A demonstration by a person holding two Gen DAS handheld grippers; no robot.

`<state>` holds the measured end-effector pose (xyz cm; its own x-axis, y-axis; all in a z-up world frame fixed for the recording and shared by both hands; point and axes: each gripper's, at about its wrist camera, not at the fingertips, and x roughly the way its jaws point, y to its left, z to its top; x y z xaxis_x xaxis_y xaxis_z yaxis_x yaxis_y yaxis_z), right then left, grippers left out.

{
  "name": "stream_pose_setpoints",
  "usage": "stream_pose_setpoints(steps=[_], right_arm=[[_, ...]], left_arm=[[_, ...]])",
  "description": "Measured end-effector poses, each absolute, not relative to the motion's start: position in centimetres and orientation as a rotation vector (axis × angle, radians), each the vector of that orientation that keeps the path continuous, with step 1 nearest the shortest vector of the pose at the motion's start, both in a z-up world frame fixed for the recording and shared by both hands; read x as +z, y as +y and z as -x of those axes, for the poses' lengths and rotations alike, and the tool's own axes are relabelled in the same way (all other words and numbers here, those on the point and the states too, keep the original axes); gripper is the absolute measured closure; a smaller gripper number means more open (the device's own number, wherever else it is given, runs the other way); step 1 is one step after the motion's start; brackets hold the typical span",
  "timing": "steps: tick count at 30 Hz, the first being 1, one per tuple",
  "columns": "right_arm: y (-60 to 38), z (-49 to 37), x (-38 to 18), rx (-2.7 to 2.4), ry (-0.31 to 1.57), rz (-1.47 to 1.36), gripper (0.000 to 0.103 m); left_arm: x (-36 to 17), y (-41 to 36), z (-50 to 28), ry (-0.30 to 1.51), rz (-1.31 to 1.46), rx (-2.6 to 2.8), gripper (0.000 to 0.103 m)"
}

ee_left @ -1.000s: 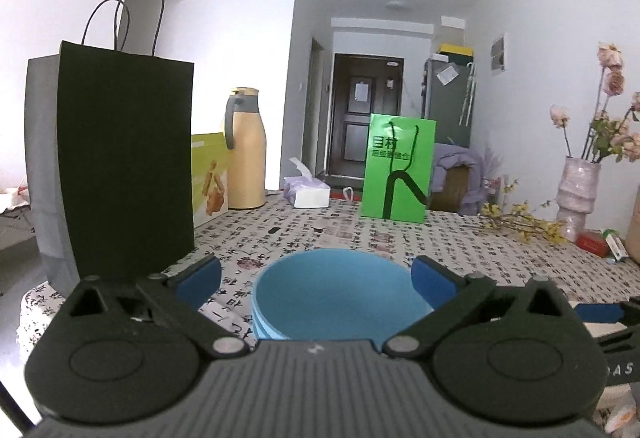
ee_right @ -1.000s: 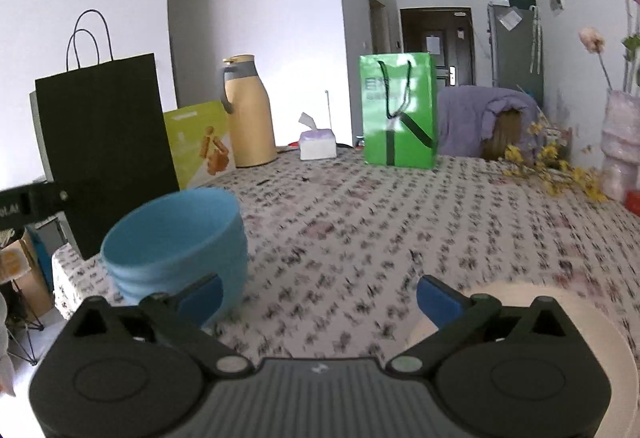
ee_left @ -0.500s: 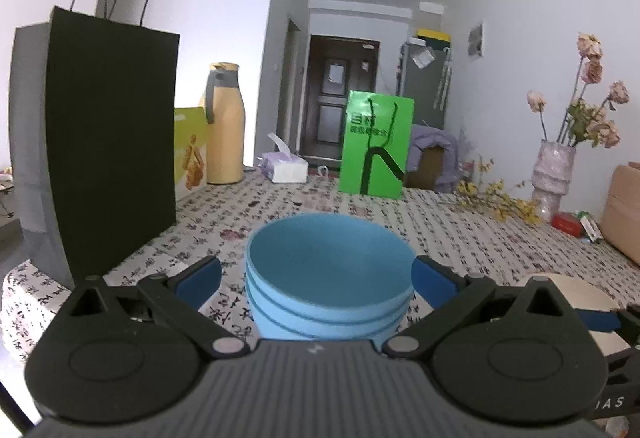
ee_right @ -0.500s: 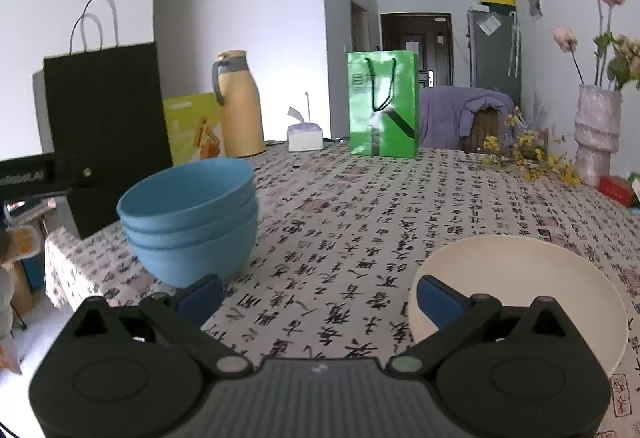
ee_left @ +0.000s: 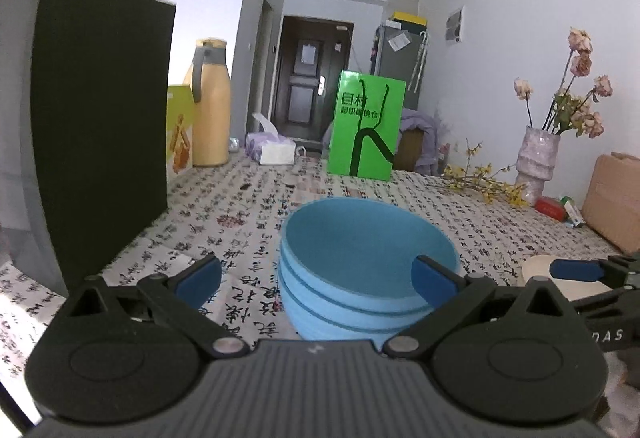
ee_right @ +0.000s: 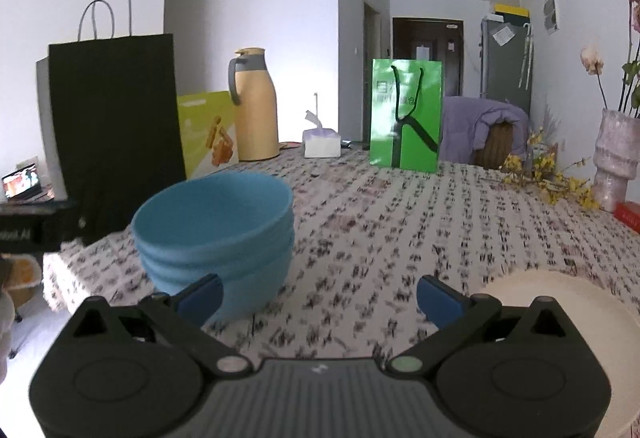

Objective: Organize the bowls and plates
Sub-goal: 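Move both open grippers onto the rim of the stacked blue bowls, then close both grippers on the rim and lift the bowl stack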

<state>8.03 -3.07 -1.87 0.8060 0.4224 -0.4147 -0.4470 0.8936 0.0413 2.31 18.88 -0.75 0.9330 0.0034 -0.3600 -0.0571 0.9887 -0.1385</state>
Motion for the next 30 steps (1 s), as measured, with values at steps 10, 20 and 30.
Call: stream_pose_setpoints(steps=[10, 20, 30], right_arm=[[-0.1, -12.6, 0.1, 0.508, 0.49, 0.019, 0.0], [1.7, -17.3, -0.6, 0.604, 0.709, -0.053, 0.0], [1.9, -22.9, -2.2, 0.698, 1.064, -0.262, 0.011]], left_arm=[[-0.6, 22.1, -7.3, 0.477, 0.19, 0.004, 0.0], [-1.3, 24.1, -12.6, 0.683, 0.314, -0.035, 0.0], [-2.6, 25.4, -15.9, 0.864, 0.434, -0.103, 0.0]])
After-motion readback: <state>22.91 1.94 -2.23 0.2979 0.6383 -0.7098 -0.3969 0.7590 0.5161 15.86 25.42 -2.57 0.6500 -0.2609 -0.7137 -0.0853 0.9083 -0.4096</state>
